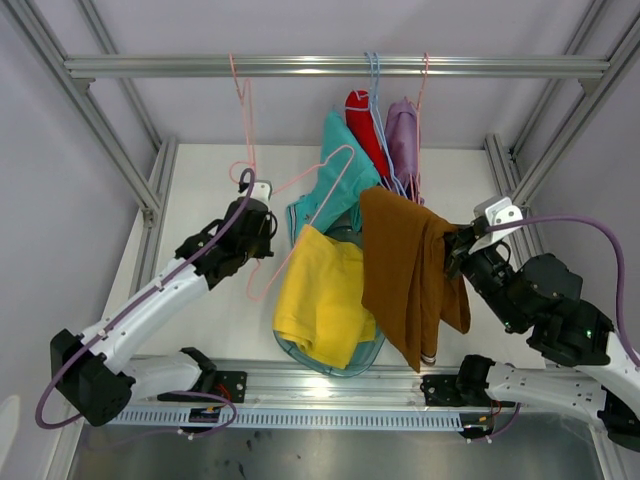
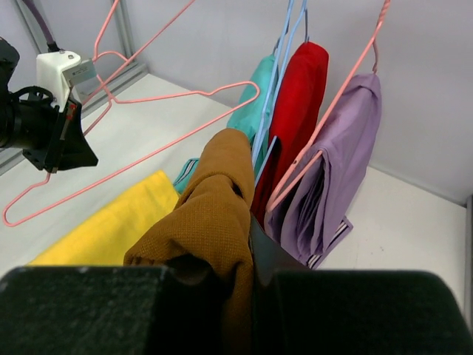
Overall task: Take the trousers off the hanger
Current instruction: Place the trousers in the bin.
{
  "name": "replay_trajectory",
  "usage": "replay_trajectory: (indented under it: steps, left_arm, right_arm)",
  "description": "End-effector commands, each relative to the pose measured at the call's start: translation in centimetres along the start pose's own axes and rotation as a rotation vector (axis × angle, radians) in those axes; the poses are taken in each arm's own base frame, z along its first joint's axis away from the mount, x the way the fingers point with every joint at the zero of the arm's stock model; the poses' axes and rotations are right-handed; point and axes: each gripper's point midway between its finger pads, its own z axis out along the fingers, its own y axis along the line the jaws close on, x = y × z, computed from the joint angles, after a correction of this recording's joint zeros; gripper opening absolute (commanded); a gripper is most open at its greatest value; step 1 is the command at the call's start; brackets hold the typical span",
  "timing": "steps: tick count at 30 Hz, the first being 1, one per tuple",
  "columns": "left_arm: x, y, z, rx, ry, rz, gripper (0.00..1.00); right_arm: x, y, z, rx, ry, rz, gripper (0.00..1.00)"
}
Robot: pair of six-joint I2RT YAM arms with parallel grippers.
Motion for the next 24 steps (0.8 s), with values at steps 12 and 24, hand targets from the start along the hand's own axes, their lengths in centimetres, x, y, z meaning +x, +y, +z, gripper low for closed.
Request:
replay_trajectory:
  steps: [12,24]
  left_arm:
    - [-2.0,-0.9,-2.1,0.069,-0.09,-0.007,0.01]
    - [-2.3,-1.4,-2.7,0.099,-0.095,-0.013,0.01]
  right_arm:
    - [-3.2,-3.8,-2.5,0.122,-0.119,0.102,0.0]
    - [-0.7,-5.2,-2.6,0.218,-0.084,0.068,0.0]
